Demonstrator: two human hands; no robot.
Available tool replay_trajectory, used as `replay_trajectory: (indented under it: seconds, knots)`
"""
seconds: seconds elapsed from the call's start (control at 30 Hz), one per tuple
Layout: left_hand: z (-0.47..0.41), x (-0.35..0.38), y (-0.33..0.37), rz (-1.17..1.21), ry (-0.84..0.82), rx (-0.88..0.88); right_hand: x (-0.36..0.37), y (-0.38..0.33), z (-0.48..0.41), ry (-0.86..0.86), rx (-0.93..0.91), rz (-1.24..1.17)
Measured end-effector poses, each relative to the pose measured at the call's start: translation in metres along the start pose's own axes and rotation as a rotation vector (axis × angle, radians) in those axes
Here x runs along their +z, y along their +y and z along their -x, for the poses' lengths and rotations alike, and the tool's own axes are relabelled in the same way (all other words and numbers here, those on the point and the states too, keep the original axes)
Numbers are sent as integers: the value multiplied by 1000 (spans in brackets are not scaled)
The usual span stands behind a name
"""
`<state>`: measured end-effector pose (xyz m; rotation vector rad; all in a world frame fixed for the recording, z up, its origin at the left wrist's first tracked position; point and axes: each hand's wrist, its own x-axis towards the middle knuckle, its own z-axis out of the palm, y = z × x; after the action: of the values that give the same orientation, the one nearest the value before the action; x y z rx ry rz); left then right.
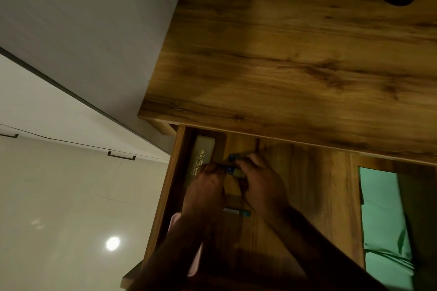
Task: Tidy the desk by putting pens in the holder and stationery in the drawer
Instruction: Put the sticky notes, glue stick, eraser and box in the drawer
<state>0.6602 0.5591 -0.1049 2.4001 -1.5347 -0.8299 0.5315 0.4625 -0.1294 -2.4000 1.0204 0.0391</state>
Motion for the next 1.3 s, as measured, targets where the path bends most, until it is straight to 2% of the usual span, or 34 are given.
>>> replay_trajectory:
  seconds: [0.07, 0.2, 0.3, 0.57, 0.93, 1.3]
  knots:
    - [0, -1, -1, 3, 4, 11, -4, 6, 11, -12, -18, -14]
    - [2, -4, -3, 29, -5, 4, 5, 15, 37, -163, -102, -50]
    - [2, -6, -2, 71, -2, -12, 15, 19, 51, -214, -135, -100]
    - [4, -11, 2, 124, 52, 21, 42, 19, 59, -40, -171, -79]
    - [9, -13, -4, 159, 167, 9, 40, -10, 29, 21, -162, 20]
    - [11, -12, -14, 169, 211, -13, 47, -14, 16, 26, -122, 149]
